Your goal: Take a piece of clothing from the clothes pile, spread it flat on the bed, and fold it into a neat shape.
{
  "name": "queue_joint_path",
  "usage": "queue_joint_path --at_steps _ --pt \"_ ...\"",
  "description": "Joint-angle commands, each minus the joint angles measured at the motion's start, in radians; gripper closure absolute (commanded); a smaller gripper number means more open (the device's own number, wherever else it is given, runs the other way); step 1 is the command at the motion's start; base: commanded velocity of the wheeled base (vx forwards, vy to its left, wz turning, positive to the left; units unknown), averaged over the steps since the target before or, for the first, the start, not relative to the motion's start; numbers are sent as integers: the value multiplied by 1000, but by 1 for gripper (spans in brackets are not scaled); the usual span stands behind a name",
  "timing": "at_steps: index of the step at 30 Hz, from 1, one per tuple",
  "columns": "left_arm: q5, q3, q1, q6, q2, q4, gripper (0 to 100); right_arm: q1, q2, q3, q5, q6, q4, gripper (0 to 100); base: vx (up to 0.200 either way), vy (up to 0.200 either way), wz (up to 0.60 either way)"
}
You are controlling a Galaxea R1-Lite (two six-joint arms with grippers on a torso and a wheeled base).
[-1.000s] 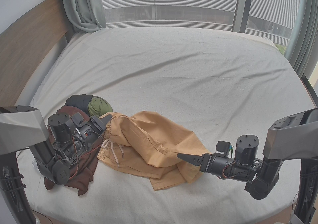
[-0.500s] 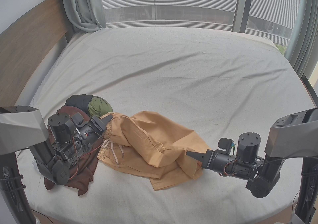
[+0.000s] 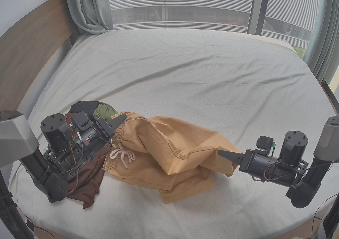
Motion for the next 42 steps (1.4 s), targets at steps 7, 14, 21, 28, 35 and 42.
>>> queue_joint_path --at_steps 7,14,21,28,35,42 --pt "-21 21 10 11 -82 0 100 -119 -100 41 88 -4 2 100 0 0 0" --pt "-50 48 7 66 -78 -1 100 -150 -126 43 108 -4 0 100 0 0 0" --pt "-106 82 23 106 -84 -3 100 -219 -164 41 164 -3 2 100 0 0 0" --pt "-106 79 42 106 -81 -1 100 -274 -166 33 200 -4 2 100 0 0 0" --pt "-106 59 83 98 -76 -1 100 -329 -166 24 249 -3 2 100 0 0 0" --pt "-106 45 91 97 -75 -1 100 -348 -163 21 252 -4 2 100 0 0 0"
